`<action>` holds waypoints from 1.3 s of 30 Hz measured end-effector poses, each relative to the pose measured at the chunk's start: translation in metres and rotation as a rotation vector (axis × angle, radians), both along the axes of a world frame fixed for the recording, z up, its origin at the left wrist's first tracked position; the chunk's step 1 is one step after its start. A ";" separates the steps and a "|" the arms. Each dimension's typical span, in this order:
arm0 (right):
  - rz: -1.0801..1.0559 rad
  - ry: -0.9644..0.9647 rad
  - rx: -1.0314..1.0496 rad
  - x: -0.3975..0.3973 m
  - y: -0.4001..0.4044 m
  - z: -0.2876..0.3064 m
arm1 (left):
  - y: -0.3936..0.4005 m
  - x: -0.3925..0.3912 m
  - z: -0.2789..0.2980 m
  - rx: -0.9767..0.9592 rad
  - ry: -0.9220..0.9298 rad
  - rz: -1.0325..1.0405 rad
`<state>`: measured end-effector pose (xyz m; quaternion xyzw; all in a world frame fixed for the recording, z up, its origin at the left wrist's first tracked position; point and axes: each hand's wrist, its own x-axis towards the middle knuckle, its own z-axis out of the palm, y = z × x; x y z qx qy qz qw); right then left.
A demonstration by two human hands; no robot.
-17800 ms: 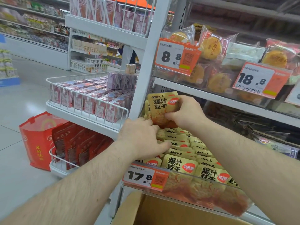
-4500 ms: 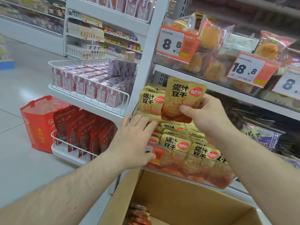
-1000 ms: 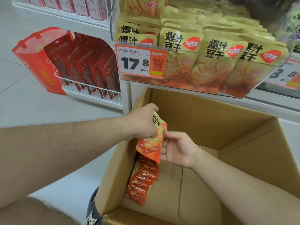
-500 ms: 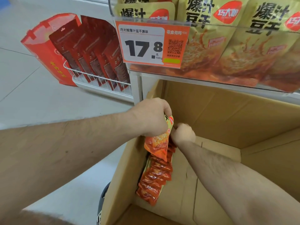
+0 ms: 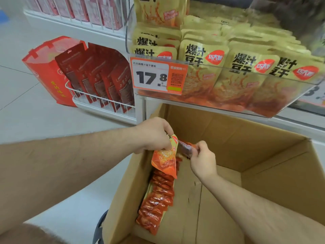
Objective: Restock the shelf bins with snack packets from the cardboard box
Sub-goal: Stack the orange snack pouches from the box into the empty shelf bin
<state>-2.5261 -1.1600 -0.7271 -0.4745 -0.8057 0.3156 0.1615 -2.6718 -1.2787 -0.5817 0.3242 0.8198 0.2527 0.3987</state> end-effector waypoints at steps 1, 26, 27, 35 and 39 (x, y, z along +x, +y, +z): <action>-0.001 0.072 0.019 0.016 -0.006 0.018 | -0.001 -0.001 0.003 0.014 -0.064 0.018; 0.442 0.271 0.333 0.062 -0.062 0.181 | -0.039 0.008 0.062 0.499 -0.485 0.069; 0.310 0.282 0.164 0.058 -0.064 0.191 | -0.040 0.007 0.065 0.519 -0.466 0.054; 0.263 0.290 -0.613 0.025 -0.050 0.235 | -0.038 0.011 0.083 0.575 -0.340 -0.087; 0.239 0.225 -0.636 0.016 -0.044 0.252 | -0.034 0.011 0.092 0.589 -0.243 -0.123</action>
